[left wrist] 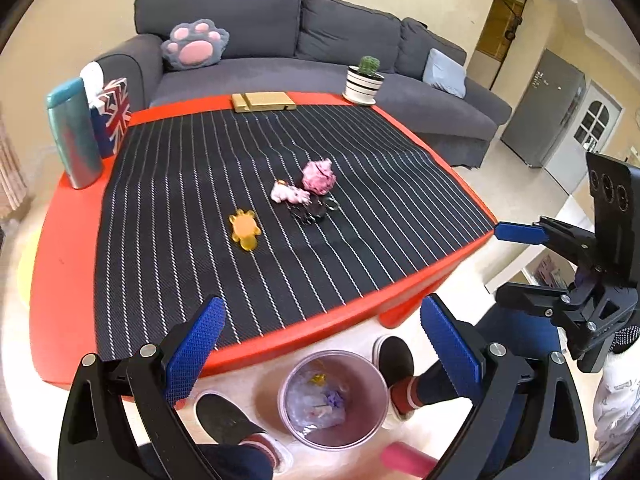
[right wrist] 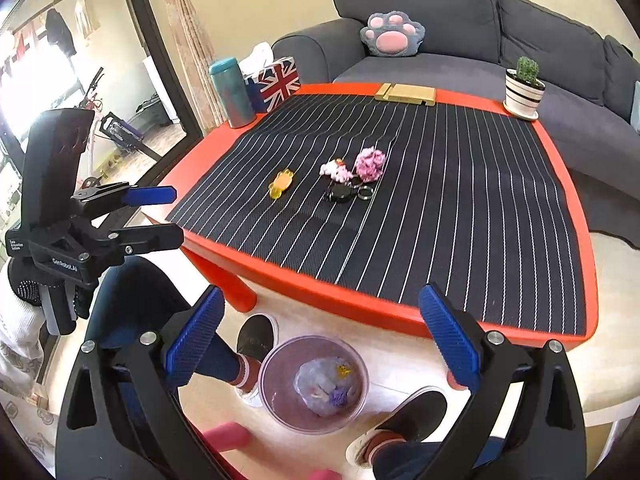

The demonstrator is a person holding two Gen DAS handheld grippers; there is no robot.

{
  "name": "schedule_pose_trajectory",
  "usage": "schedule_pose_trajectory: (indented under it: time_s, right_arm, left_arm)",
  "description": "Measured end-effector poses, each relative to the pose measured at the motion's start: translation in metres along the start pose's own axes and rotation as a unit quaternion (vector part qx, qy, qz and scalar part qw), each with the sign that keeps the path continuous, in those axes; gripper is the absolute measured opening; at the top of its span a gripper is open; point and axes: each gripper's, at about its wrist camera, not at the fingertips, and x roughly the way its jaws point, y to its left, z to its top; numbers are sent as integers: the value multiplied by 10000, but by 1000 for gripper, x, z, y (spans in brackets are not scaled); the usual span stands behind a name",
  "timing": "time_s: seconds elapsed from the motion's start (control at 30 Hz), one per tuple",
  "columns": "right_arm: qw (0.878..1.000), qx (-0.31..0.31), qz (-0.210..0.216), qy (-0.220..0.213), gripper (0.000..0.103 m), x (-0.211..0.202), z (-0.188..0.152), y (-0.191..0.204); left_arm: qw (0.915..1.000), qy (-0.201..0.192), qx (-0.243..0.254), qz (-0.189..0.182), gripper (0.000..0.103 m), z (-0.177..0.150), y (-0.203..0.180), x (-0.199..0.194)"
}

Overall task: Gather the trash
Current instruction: 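Reach the left gripper to the orange translucent turtle toy and grasp it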

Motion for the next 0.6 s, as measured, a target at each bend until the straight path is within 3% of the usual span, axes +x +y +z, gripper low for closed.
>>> schedule_pose_trajectory:
  time_s: [0.6]
  right_arm:
    - [9999,99,97,54,96,22,32,-23]
  left_arm:
    - [9971,559,-192,472,94,64,37,59]
